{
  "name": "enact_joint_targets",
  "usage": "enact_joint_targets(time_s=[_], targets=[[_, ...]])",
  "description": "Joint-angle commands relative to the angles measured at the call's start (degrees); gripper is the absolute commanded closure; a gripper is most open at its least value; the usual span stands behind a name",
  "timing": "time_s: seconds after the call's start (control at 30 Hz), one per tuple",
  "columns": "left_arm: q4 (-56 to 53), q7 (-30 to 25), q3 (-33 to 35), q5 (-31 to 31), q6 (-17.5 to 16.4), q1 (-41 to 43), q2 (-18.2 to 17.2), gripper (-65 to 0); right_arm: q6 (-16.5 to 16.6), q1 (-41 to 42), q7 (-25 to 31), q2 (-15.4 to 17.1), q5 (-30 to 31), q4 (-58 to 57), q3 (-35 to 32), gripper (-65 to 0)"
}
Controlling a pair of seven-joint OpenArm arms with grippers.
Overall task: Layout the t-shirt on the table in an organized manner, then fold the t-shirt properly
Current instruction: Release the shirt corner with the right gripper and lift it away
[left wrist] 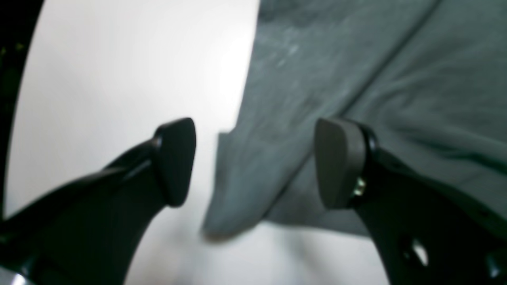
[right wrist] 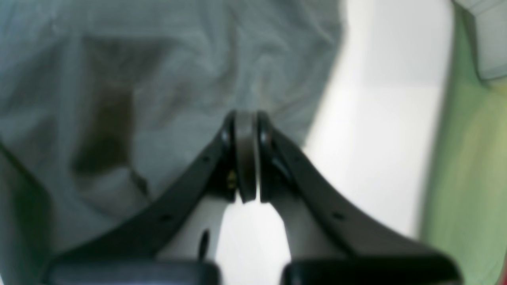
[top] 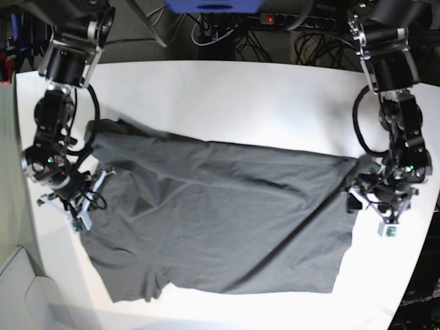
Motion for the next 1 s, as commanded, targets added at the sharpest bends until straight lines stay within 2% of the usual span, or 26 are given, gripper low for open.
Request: enact_joint_targets(time_s=[0.0, 0.13, 0.27, 0.37, 0.5, 0.67, 0.77, 0.87, 0.93, 0.97], targets=[[-1.0, -1.7, 1.6, -0.7, -0.1, -2.0, -0.5, -45.4, -0.3, 2.8, 0.9, 0.7, 0.3, -1.7, -0.1, 0.0], [-9.7, -4.4, 7.4, -0.7, -0.1, -6.4, -0.4, -45.4, -0.3, 9.0, 0.9, 1.0, 0.3, -12.8, -1.1, 0.0], [-14.9, -6.3, 8.5, -0.7, -0.1, -8.1, -0.1, -45.4, -0.3, 13.1, 2.0, 2.1, 0.3, -24.6, -1.2, 0.0], [-16.0, -8.9, 8.5, -0.7, -0.1, -8.2, -0.1, -45.4, -0.3, 16.9, 6.2, 2.6, 0.2, -33.0, -1.3, 0.0], [-15.7, -9.1, 8.4, -0.7, -0.1, -8.2, -0.5, -45.4, -0.4, 21.5, 12.8, 4.6, 0.2, -43.7, -1.4, 0.0], [-15.8, -9.1, 8.3, -0.7, -0.1, -7.8, -0.8, -45.4, -8.4, 27.3, 24.3, 6.1, 0.2, -55.6, -10.1, 0.0], [-15.7, -9.1, 8.2, -0.7, -0.1, -6.7, -0.8, -45.6, -17.7, 28.2, 30.6, 5.9, 0.2, -57.7, -17.6, 0.0], [-15.6, -9.1, 8.2, -0.7, -0.1, -6.1, -0.8, -45.7, -28.7, 28.2, 37.0, 6.1, 0.2, -57.6, -23.2, 0.0], [-15.6, -9.1, 8.2, -0.7, -0.1, -6.0, -0.8, -45.7, -34.4, 28.3, 40.5, 6.3, 0.2, -57.6, -25.2, 0.0], [-15.6, -9.0, 8.2, -0.7, -0.1, -6.0, -0.8, -45.7, -36.2, 28.5, 41.1, 6.3, 0.2, -57.4, -25.5, 0.0]])
